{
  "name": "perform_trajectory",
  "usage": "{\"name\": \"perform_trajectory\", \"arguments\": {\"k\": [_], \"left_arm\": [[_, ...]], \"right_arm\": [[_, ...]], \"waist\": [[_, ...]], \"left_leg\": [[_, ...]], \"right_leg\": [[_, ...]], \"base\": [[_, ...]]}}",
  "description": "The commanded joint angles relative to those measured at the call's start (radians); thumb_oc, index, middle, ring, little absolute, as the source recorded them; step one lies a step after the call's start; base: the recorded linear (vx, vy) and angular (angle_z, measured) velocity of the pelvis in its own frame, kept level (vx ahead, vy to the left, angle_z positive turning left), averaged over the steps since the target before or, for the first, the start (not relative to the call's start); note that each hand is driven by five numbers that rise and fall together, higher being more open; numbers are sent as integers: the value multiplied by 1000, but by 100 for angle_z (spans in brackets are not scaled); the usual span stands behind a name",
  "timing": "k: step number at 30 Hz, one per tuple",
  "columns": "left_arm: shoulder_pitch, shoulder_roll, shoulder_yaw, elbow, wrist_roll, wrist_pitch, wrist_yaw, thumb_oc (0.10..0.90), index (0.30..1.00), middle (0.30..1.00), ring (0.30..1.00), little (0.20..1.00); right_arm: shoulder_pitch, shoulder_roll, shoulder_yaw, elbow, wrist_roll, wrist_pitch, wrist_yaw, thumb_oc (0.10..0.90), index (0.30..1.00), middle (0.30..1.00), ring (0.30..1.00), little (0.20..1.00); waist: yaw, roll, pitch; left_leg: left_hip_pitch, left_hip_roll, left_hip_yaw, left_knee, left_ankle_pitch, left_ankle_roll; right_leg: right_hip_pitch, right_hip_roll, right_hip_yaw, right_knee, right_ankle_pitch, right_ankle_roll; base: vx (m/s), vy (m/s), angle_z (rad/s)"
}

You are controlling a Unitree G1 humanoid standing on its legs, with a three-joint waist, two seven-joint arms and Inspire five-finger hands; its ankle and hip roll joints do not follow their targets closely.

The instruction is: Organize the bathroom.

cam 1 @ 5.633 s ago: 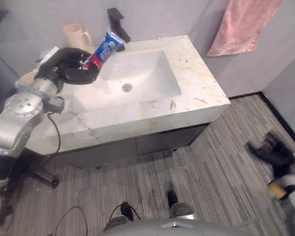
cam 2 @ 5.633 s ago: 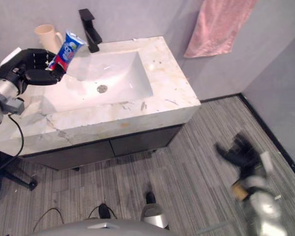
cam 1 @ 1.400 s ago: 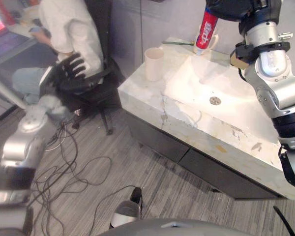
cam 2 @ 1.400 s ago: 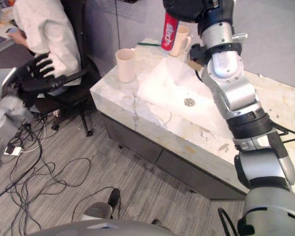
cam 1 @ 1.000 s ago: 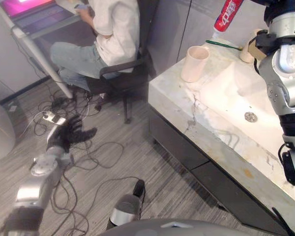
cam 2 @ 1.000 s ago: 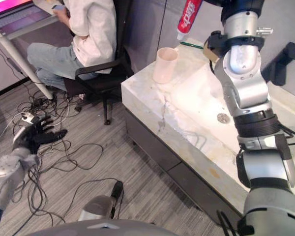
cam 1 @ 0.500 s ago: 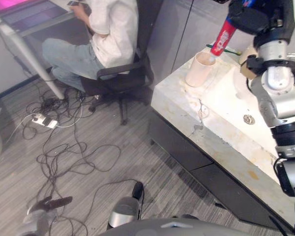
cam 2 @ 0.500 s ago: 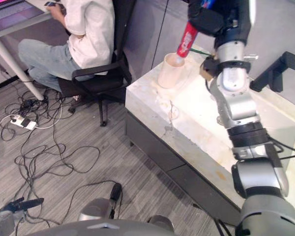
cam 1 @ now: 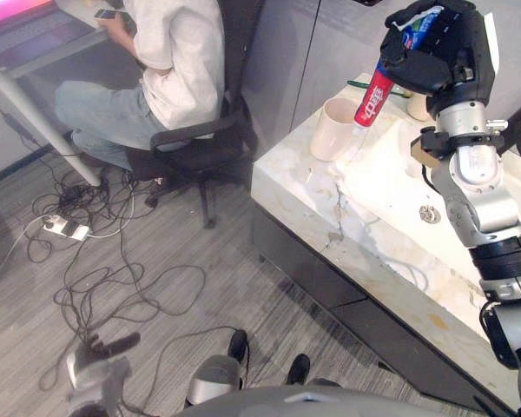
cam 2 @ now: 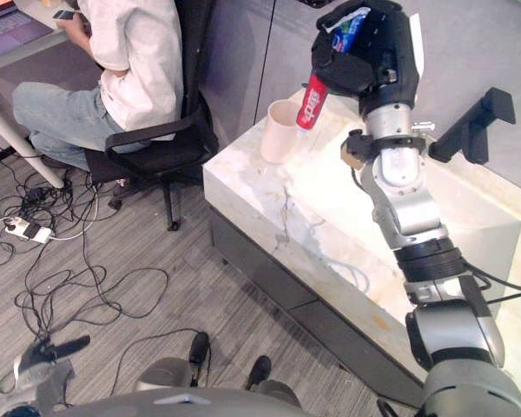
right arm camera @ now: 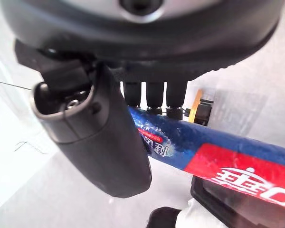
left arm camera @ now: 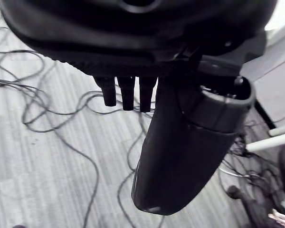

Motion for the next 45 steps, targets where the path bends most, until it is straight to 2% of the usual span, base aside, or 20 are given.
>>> {"name": "perform_trajectory", "arguments": {"k": [1,8,16,22,27,29,30,32,33,36,45], "left_arm": [[44,97,-41,45,39,-57,14,800,900,900,900,900],[48,83,-58,126,39,-74,2,800,900,900,900,900],[46,85,-81,168,72,-57,-32,800,900,900,900,900],[46,86,-98,206,81,-52,-36,800,900,900,900,900],[60,90,-93,214,76,-64,-45,800,900,900,900,900],[61,89,-88,214,87,-69,-48,800,900,900,900,900],[59,91,-88,210,95,-66,-51,800,900,900,900,900],[53,100,-88,198,94,-49,-54,800,900,900,900,900],[53,102,-99,196,85,-48,-58,800,900,900,900,900],[47,106,-105,186,74,-37,-57,800,900,900,900,900],[56,63,-121,167,110,-36,-46,800,900,900,900,900]], "right_arm": [[-186,-38,-52,11,22,-125,-7,400,300,300,300,300],[-239,-63,-34,2,36,-134,-8,400,300,300,300,300],[-253,-86,-33,34,54,-138,-7,400,300,300,300,300],[-212,-63,-44,55,51,-135,7,400,300,300,300,300],[-200,-36,-43,94,32,-139,14,400,300,300,300,300],[-199,-31,-43,120,30,-157,15,400,300,300,300,300],[-198,-25,-44,134,31,-169,15,400,300,300,300,300],[-188,-31,-49,144,40,-181,20,400,300,300,300,300],[-180,-33,-57,142,47,-185,27,400,300,300,300,300],[-134,-23,-77,81,38,-173,30,400,300,300,300,300],[-165,-31,-63,94,46,-150,56,400,300,300,300,300]], "waist": [[35,-11,-132],[30,-16,-141],[28,-21,-144],[24,-17,-137],[40,-14,-129],[48,-17,-123],[52,-17,-113],[39,-10,-97],[24,-4,-91],[-1,-3,-82],[28,-28,-110]], "left_leg": [[29,6,122,-4,-35,-10],[36,-1,120,-4,-41,-8],[40,-7,122,-4,-47,0],[49,-7,126,-4,-55,9],[54,-10,124,-4,-61,17],[58,-14,128,-4,-67,27],[62,-18,128,-4,-70,37],[73,-19,113,-4,-70,42],[79,-13,93,-4,-67,36],[81,-10,85,4,-73,35],[69,-13,71,0,-66,18]], "right_leg": [[34,28,-3,-3,-43,36],[37,25,1,0,-44,40],[27,18,2,19,-43,50],[15,11,11,43,-47,55],[21,-3,-9,60,-57,59],[13,-22,-22,102,-45,69],[-6,-41,-21,172,-27,77],[-57,-39,22,251,-2,81],[-84,-24,61,233,-5,76],[-102,1,101,166,-16,72],[2,28,88,27,-36,41]], "base": [[50,13,27],[40,21,-4],[41,16,3],[60,6,3],[36,21,-2],[8,16,-10],[8,-4,-10],[36,-36,-4],[54,-64,4],[79,-86,19],[57,-3,13]]}}
